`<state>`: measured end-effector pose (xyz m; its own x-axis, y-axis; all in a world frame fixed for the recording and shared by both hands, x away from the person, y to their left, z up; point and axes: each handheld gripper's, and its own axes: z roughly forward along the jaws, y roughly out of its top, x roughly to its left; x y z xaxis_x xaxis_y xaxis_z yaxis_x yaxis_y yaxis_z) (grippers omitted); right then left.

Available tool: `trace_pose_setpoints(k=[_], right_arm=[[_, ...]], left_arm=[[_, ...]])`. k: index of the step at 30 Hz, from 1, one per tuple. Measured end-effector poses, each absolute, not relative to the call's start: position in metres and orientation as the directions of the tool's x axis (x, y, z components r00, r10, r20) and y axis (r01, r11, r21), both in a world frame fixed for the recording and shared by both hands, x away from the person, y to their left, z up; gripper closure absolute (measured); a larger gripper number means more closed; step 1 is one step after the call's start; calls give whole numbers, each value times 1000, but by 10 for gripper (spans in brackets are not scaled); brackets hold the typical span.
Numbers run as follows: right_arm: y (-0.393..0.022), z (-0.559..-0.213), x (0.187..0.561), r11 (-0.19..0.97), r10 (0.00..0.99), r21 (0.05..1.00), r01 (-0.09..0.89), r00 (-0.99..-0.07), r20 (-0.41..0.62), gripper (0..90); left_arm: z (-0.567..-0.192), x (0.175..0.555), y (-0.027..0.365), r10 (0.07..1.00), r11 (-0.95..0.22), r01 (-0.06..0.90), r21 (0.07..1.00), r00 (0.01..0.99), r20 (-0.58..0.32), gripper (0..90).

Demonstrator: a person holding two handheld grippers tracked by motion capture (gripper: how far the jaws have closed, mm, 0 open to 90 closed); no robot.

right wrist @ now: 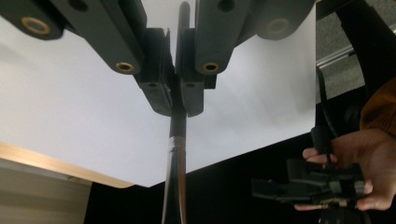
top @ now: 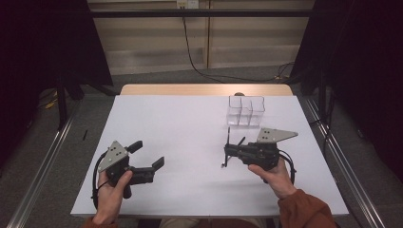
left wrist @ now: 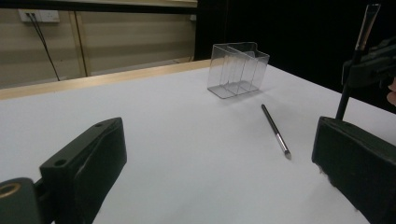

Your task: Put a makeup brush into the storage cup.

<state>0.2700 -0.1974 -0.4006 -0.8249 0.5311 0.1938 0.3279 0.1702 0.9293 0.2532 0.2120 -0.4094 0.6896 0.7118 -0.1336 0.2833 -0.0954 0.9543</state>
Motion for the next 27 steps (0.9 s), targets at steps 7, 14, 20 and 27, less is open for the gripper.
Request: trace_pose_setpoints(k=[7, 14, 20, 27], right_arm=[[-211, -397, 276, 151, 574, 931, 332, -796, 191, 843], [-216, -393, 282, 135, 594, 938, 319, -784, 181, 843], [-218, -384, 289, 127, 614, 944, 305, -772, 167, 843], [-223, -377, 295, 125, 647, 942, 312, -745, 161, 843]], left_arm=[[-416, 246, 226, 718, -83, 266, 960, 685, -128, 40], [-421, 241, 231, 732, -83, 273, 959, 670, -127, 32], [-430, 239, 236, 741, -90, 273, 958, 661, -119, 32], [-431, 238, 240, 752, -70, 274, 959, 647, -130, 26]])
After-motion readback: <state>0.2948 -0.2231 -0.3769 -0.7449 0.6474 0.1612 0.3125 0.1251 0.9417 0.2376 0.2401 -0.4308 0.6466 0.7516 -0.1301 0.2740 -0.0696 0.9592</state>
